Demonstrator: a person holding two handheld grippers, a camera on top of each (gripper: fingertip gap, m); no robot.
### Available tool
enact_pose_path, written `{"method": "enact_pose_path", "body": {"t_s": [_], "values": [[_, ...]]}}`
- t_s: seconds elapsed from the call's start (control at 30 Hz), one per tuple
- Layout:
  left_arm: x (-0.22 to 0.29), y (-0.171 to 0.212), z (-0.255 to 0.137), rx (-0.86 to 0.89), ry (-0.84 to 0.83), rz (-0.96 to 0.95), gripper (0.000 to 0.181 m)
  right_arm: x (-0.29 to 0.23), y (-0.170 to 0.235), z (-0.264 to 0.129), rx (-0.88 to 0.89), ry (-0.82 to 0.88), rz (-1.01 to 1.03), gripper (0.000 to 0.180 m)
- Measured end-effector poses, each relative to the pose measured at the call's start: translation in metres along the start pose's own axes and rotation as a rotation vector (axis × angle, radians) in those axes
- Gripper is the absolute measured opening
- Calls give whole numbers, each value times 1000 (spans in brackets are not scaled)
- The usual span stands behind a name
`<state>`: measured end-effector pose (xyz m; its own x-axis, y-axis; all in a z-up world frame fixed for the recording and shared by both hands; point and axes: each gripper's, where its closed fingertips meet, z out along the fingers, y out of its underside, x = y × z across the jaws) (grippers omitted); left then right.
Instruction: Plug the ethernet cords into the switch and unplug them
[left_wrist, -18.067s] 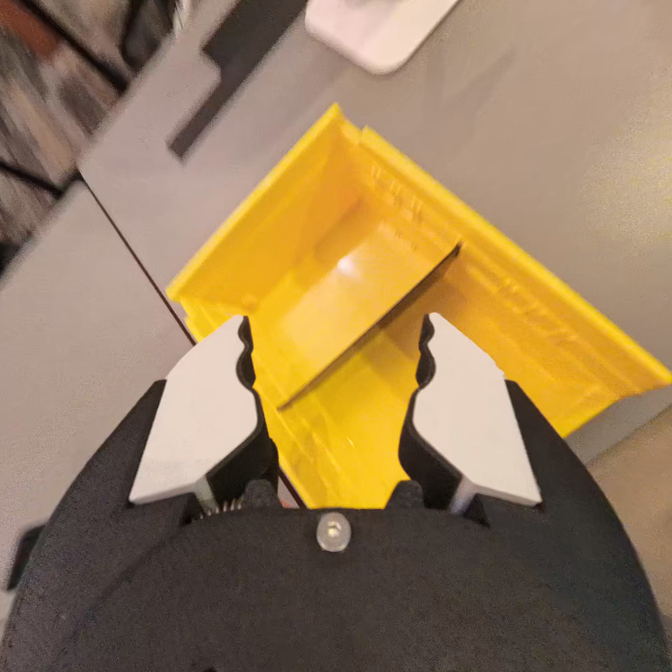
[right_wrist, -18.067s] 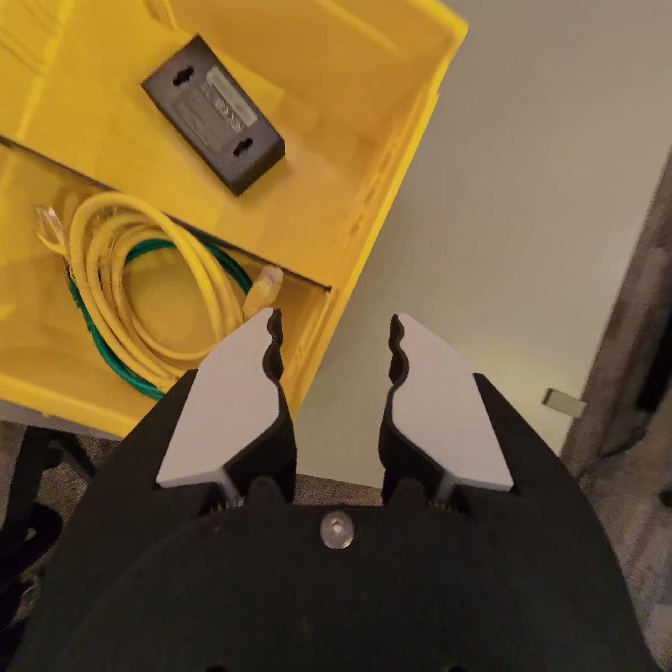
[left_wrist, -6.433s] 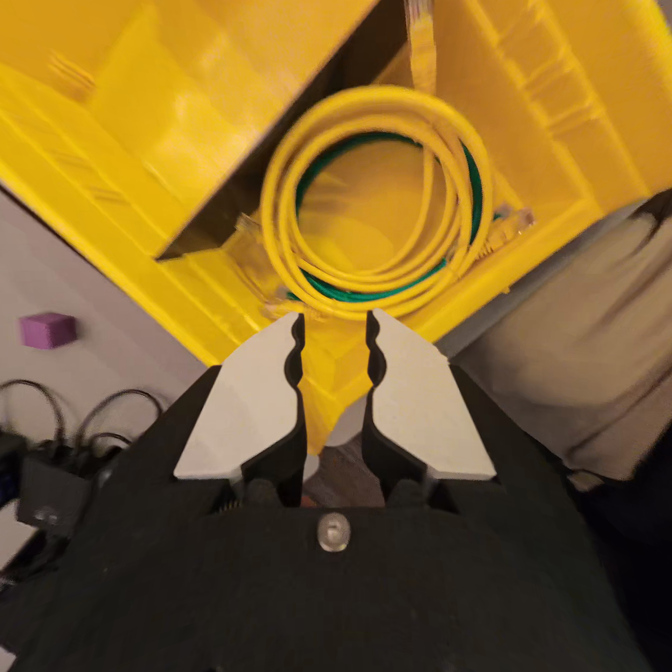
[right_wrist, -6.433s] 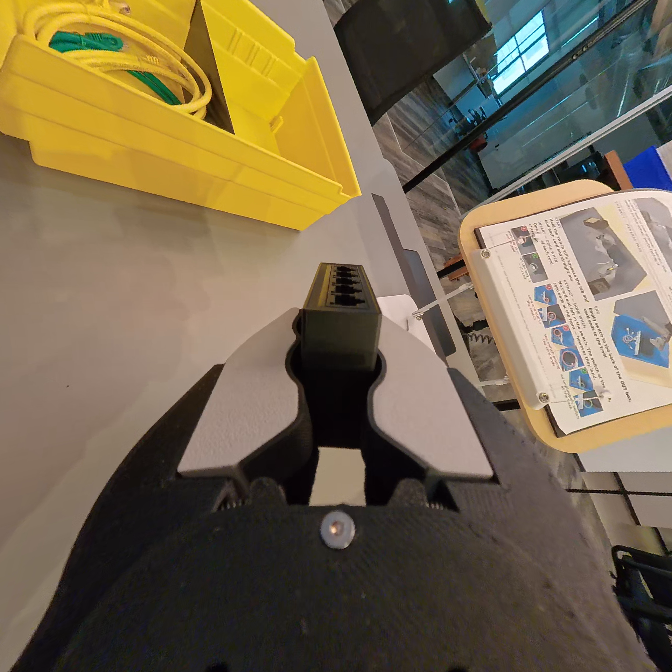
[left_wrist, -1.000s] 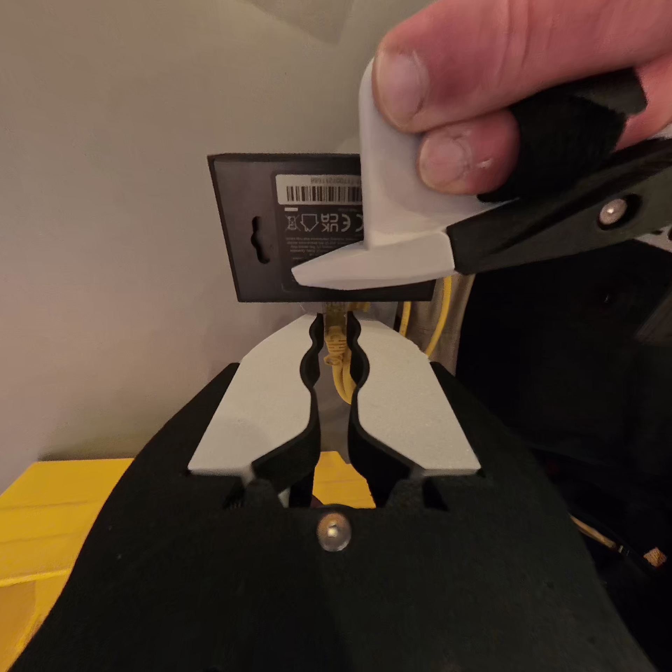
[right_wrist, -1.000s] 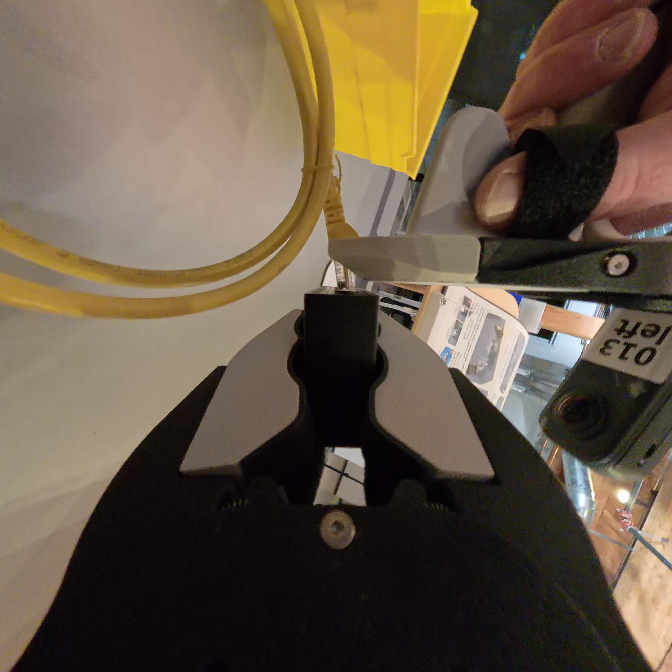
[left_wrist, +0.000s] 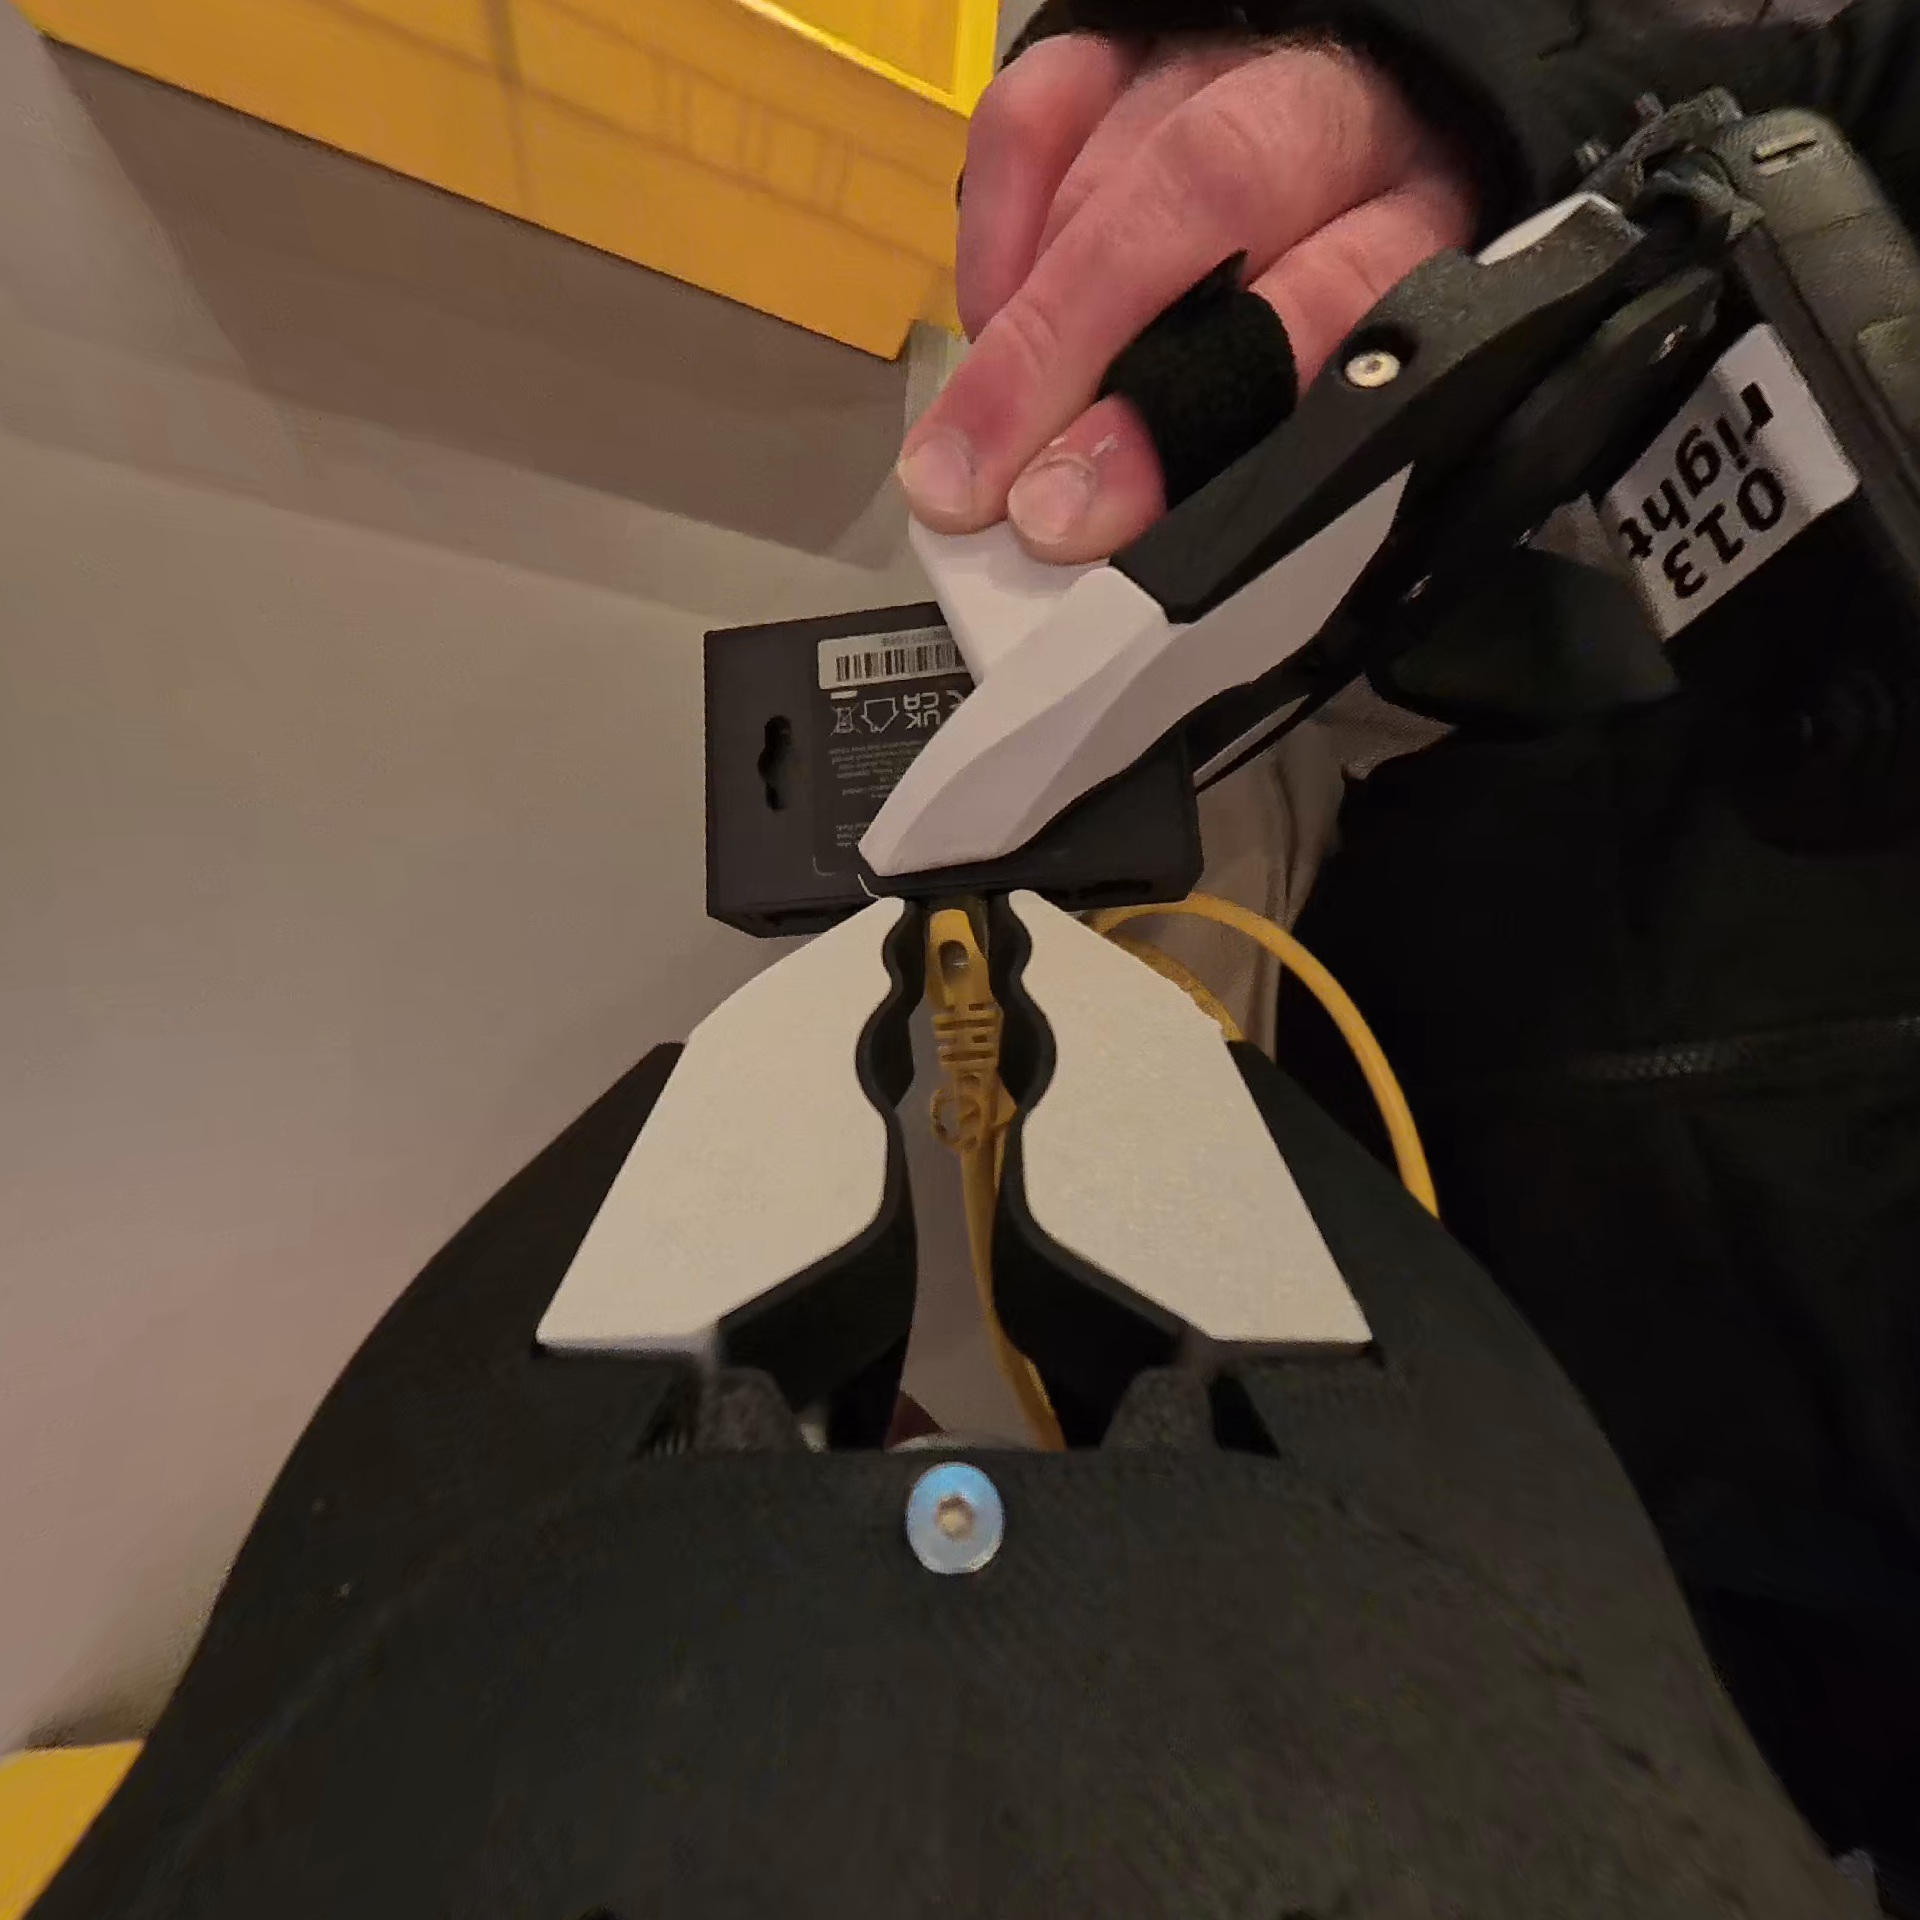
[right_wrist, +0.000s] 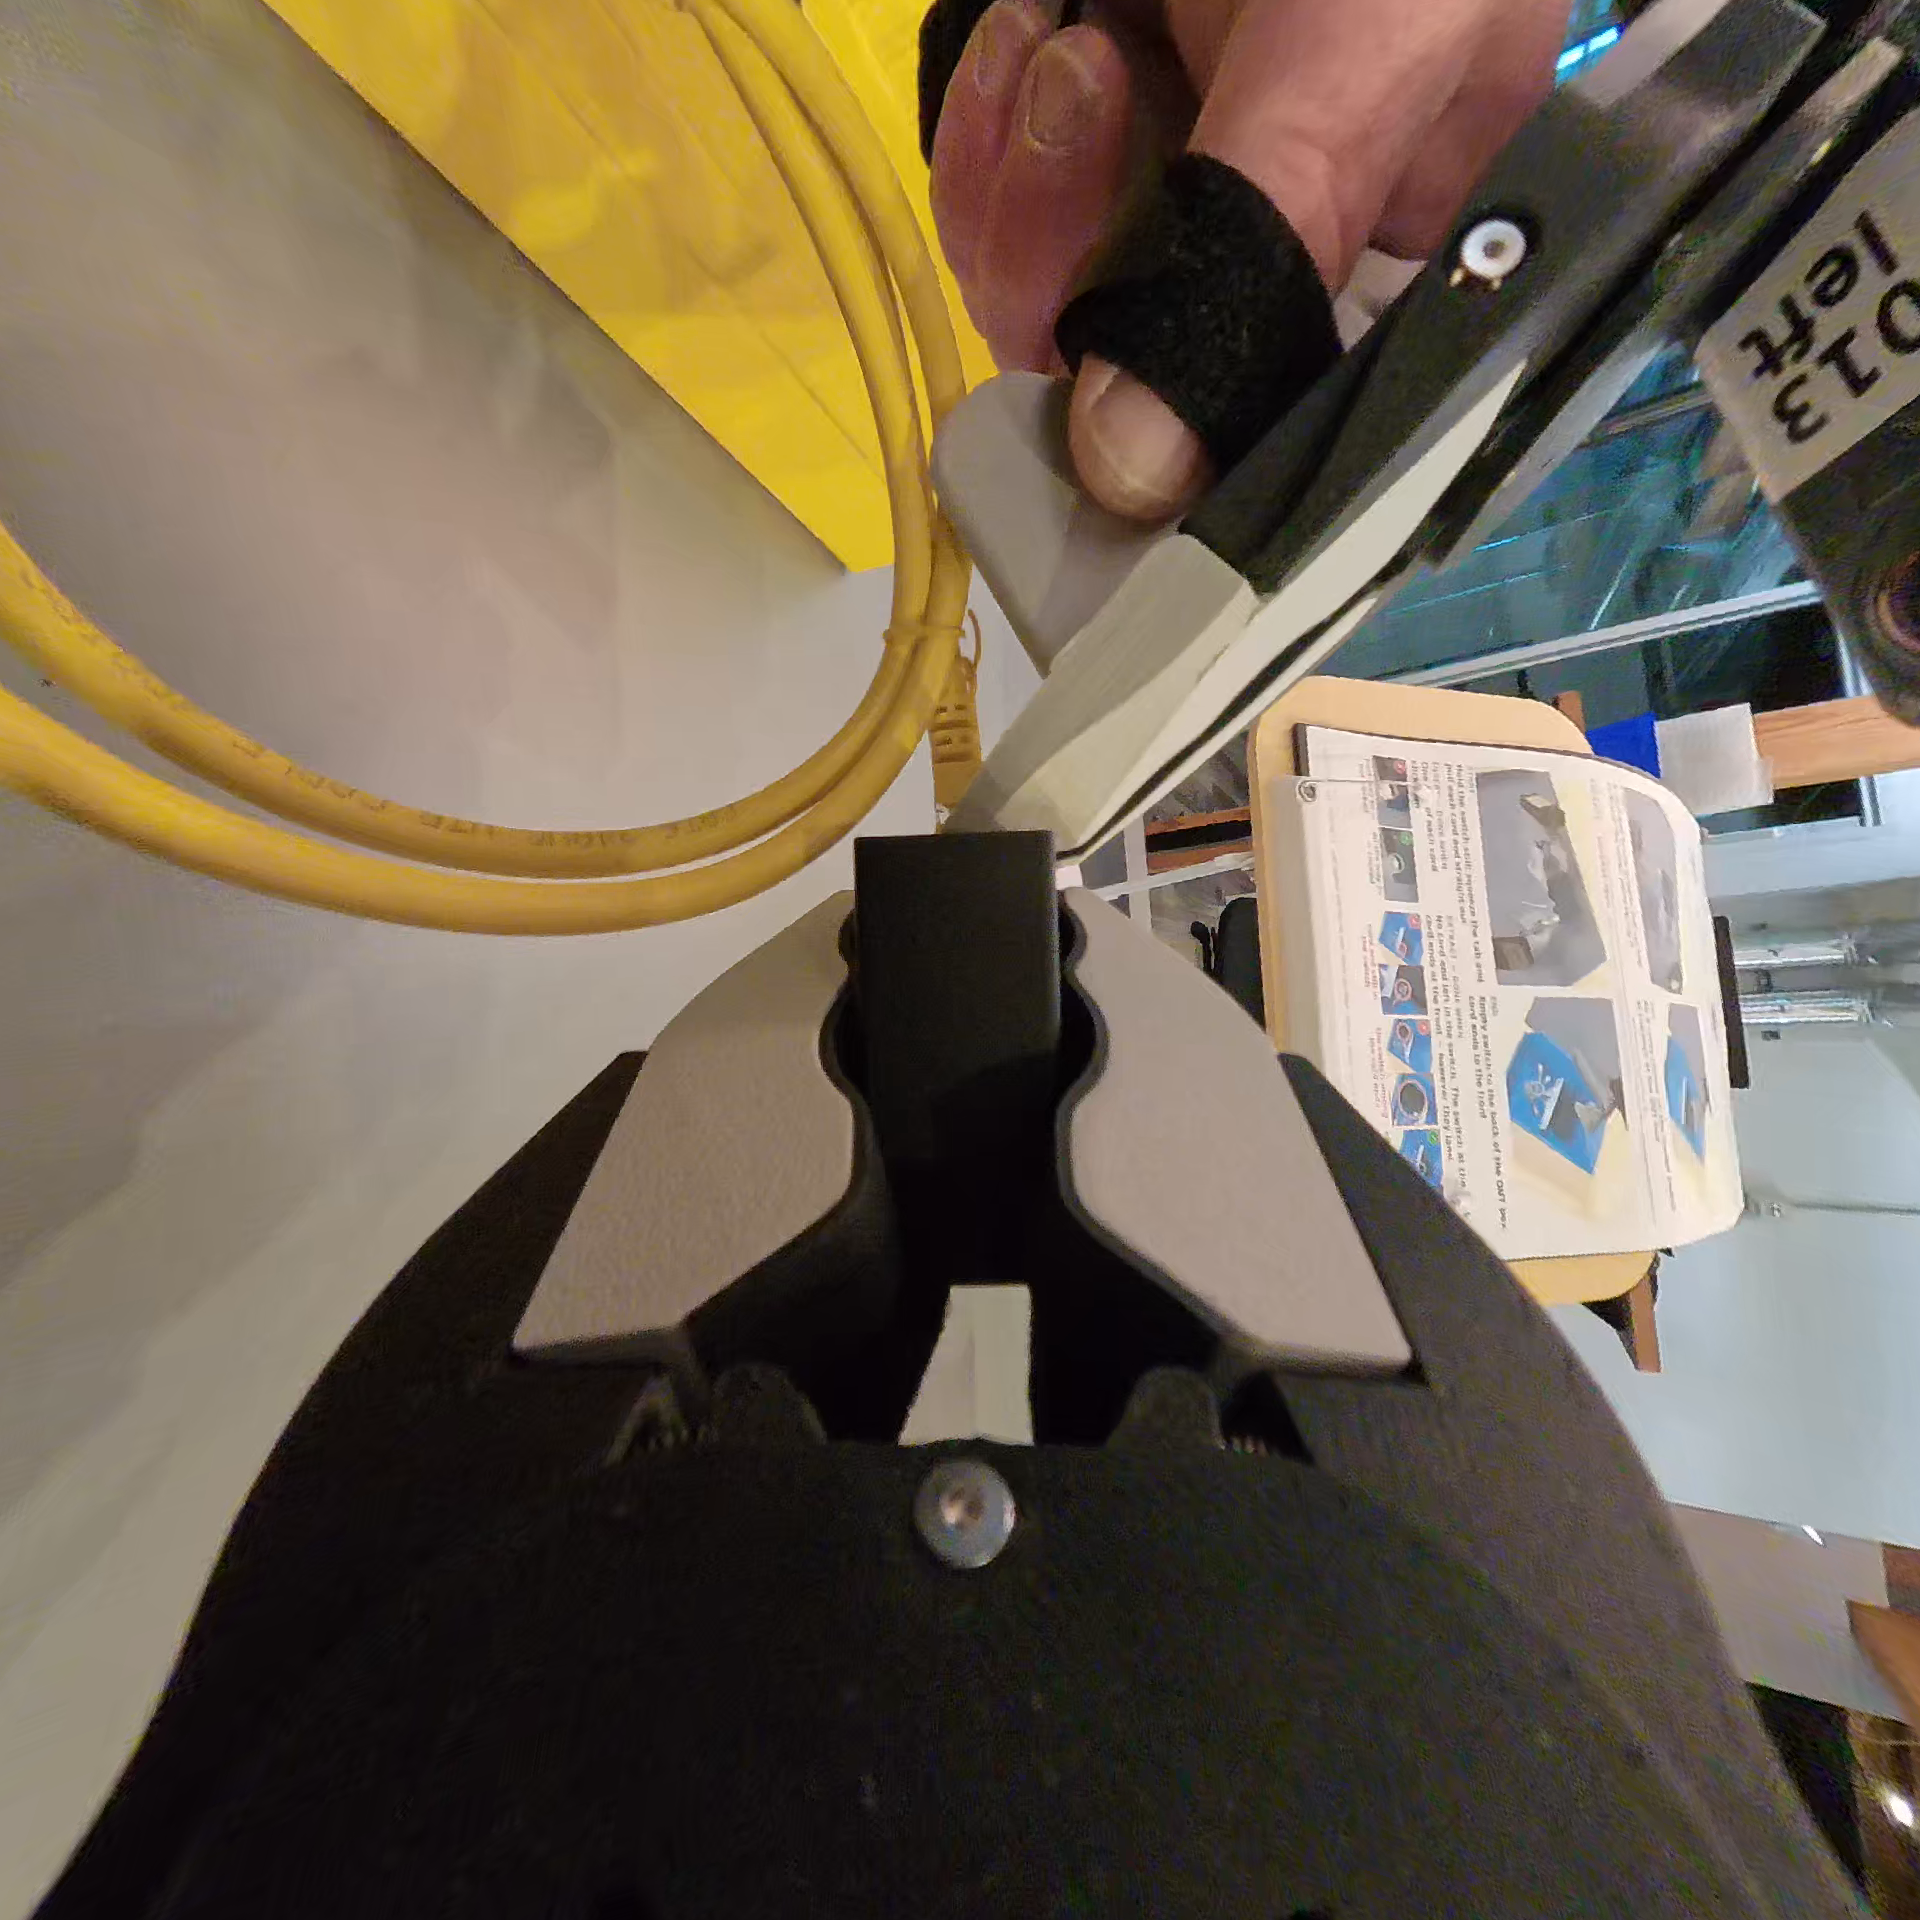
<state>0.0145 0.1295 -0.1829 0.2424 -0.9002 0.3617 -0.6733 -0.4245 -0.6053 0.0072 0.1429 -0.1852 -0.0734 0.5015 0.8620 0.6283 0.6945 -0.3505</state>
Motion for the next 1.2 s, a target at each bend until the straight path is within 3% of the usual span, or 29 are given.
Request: {"method": "enact_pose_path", "body": {"t_s": [0.13,0.17,0.23,0.3,0.43,0.57,0.67,0.77,0.83,1.0,1.1,1.2], "values": [[1,-21,-13,142,-59,-6,15,19,7,-6,14,52,25,29],[3,-26,-21,179,-44,-29,16,24,7,-8,12,60,35,29],[-9,-22,-44,180,-167,-20,32,30,15,-9,-21,79,45,29],[-5,-16,-71,228,-209,-15,34,31,21,-12,-27,86,83,29],[-33,42,-146,132,-624,-26,35,28,32,-14,-52,69,146,29],[-49,139,-182,14,-796,-279,34,23,33,-12,-48,71,184,29],[-41,184,-159,51,-716,-389,31,21,30,-10,-30,63,220,29],[-45,221,-132,-11,-730,-372,27,17,29,-8,-33,48,223,29],[-43,222,-109,22,-675,-330,26,15,27,-7,-29,42,223,29],[-60,226,-89,26,-732,-307,23,11,26,-6,-28,28,238,29],[-73,244,-93,-62,-836,-320,33,10,27,-8,-23,28,256,29],[-74,241,-84,-16,-824,-361,16,9,28,-7,-20,27,264,29]]}}
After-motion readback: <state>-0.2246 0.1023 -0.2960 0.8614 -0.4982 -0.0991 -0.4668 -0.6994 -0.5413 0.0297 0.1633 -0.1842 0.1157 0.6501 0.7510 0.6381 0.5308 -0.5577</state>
